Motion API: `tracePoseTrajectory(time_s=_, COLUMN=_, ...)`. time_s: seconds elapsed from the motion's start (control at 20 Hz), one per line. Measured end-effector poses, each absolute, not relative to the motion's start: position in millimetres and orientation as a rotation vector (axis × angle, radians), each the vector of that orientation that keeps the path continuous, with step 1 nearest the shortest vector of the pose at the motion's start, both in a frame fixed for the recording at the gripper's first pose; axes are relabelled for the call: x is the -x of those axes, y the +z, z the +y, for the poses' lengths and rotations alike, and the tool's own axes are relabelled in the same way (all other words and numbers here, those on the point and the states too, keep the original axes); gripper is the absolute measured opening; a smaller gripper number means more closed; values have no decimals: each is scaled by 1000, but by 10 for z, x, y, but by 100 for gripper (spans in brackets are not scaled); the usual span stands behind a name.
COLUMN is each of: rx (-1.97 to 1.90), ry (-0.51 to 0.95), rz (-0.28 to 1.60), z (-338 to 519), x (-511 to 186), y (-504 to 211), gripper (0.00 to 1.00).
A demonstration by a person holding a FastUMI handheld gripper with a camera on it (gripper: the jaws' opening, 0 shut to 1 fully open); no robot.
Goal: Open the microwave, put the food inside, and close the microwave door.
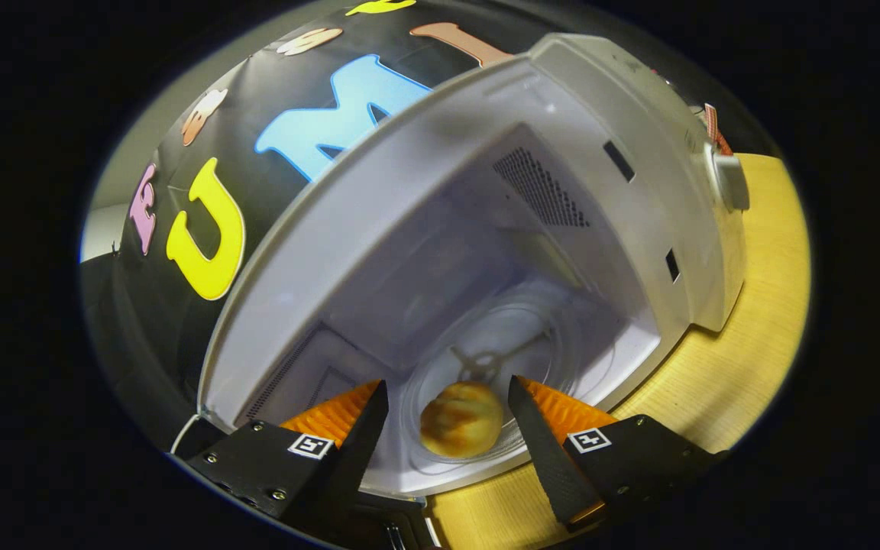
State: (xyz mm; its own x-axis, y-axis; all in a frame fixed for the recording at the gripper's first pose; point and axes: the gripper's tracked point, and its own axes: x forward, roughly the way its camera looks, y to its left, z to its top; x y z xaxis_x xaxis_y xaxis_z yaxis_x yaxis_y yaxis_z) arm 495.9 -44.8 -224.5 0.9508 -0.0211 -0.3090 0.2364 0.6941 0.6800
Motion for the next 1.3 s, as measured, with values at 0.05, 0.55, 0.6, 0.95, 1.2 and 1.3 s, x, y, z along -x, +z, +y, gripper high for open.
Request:
tracePoseTrajectory(time_s=0.05, rx=-793, ry=-149, rz=274, z=-465, x=-4871, y=-2161, gripper=96)
tracePoseTrajectory(time_s=0.55, rx=-722, ry=-170, rz=100, z=-521, x=-3304, y=-1071, gripper=95)
tracePoseTrajectory(time_s=0.6, rx=-699, ry=-161, rz=93, z=-481, x=-3098, y=-978, gripper=95)
tracePoseTrajectory(time_s=0.95, rx=-473, ry=-54, rz=21, z=-60, x=-1990, y=-297, gripper=95)
tracePoseTrajectory(time_s=1.2, rx=-269, ry=50, rz=18, z=508, x=-1494, y=-119, gripper=95)
tracePoseTrajectory(time_s=1.3, rx=-211, ry=102, rz=42, z=790, x=-1366, y=-170, gripper=95)
